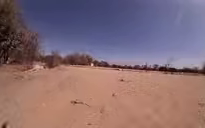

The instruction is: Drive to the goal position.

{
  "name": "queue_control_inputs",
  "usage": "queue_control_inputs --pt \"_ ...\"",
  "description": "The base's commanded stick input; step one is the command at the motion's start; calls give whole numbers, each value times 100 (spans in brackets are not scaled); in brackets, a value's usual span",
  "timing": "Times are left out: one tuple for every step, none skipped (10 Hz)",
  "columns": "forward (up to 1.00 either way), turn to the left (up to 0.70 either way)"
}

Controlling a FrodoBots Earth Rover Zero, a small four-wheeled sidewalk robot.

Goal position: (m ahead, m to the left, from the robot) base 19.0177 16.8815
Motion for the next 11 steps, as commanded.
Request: queue_control_inputs --pt "100 0" --pt "100 0" --pt "100 0" --pt "100 0" --pt "100 0" --pt "100 11" --pt "100 27" --pt "100 27" --pt "100 27" --pt "100 27" --pt "100 27"
